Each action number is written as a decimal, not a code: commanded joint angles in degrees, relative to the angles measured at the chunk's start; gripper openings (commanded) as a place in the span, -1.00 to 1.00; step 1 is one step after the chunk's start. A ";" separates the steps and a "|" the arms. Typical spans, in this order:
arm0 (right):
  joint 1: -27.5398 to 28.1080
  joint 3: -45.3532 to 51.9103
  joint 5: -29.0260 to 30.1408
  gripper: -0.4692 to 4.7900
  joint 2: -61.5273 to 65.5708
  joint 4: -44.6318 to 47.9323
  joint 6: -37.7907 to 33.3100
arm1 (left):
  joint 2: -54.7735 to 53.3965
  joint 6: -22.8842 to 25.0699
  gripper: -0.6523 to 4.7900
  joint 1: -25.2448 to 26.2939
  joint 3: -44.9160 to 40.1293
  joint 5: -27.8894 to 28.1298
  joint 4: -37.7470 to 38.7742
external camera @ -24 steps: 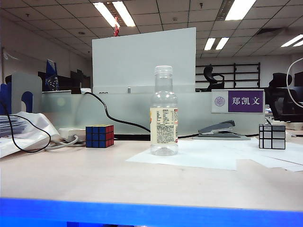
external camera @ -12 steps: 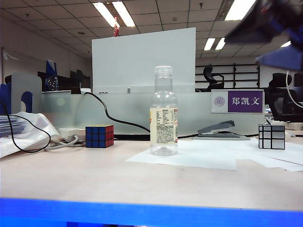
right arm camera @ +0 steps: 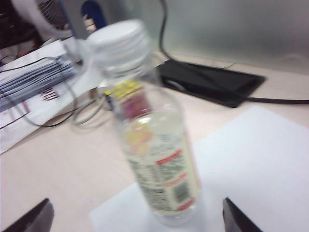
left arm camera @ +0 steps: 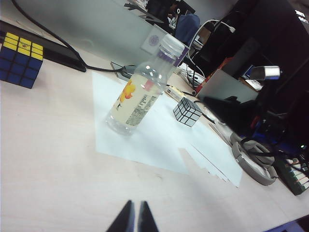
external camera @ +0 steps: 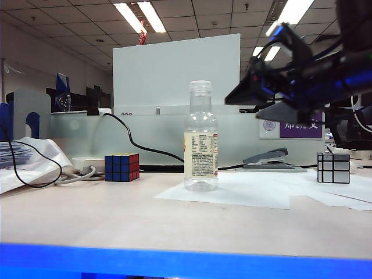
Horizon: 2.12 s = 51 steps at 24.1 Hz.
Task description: Flip the plastic bottle upside down.
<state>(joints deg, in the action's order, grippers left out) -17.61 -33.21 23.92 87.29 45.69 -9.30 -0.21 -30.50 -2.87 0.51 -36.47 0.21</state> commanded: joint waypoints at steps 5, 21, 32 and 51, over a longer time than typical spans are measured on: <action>-2.36 -2.10 0.85 1.00 5.79 4.28 1.27 | 0.09 0.04 -0.66 0.02 0.13 -0.20 -0.44; -4.28 -11.19 -4.22 1.00 16.00 3.26 3.61 | 0.09 0.07 -0.66 0.02 0.13 -0.20 0.15; -6.62 -17.07 -4.35 1.00 21.16 1.14 3.96 | 0.09 0.28 -0.66 0.04 0.13 -0.20 0.13; -7.85 -24.04 -7.50 1.00 30.38 -0.48 5.75 | 0.09 0.26 -0.66 0.04 0.13 -0.22 0.24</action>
<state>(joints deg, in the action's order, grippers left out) -25.34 -56.18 16.60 117.54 44.10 -3.60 -0.21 -30.48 -2.87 0.51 -36.47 1.06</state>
